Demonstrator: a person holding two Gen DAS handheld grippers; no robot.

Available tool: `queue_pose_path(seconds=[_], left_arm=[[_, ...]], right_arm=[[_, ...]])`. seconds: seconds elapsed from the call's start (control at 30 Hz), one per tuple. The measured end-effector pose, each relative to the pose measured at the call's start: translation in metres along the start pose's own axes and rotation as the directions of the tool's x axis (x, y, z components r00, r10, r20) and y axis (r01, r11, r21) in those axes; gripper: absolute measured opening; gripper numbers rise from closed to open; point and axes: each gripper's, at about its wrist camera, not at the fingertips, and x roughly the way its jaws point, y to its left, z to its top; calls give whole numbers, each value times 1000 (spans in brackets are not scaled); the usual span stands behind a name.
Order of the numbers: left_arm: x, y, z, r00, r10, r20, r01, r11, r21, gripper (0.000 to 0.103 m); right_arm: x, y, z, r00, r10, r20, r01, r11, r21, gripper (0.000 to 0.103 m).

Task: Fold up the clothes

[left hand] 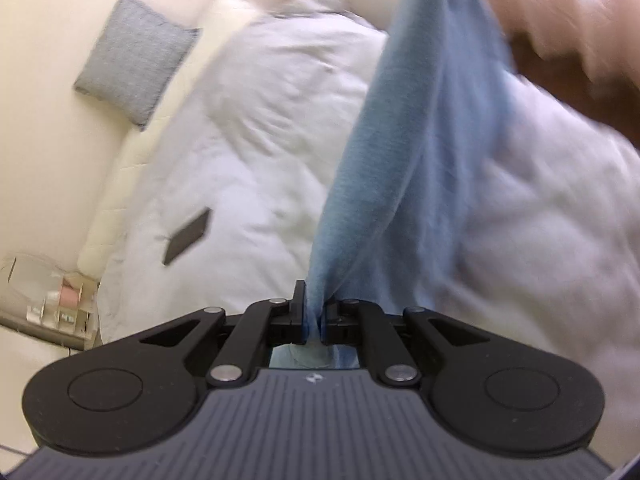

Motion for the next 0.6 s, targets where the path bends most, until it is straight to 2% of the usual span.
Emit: queue_pose_path(seconds=[0.23,0.37,0.47,0.6], left_arm=[[66,87,98,996,83,-19,-85,989,-117,4],[104,114,139,990,130,-55,-138,975,-173,4],[137,105,157,991,98,-96,-115,975,-191,4],[189,60,155,985,8,-171,-43,978,-202,4]], right_arm=[[73,-142,-24,994,-65,91,69,997,-46,4],[110,-203,-37,982,-86,167,98,993,-66,4],[142,-232,-54,979,-65,193,77,995,-56,4],[201,-219,-97,990,54,131,-46,997,-68,4]])
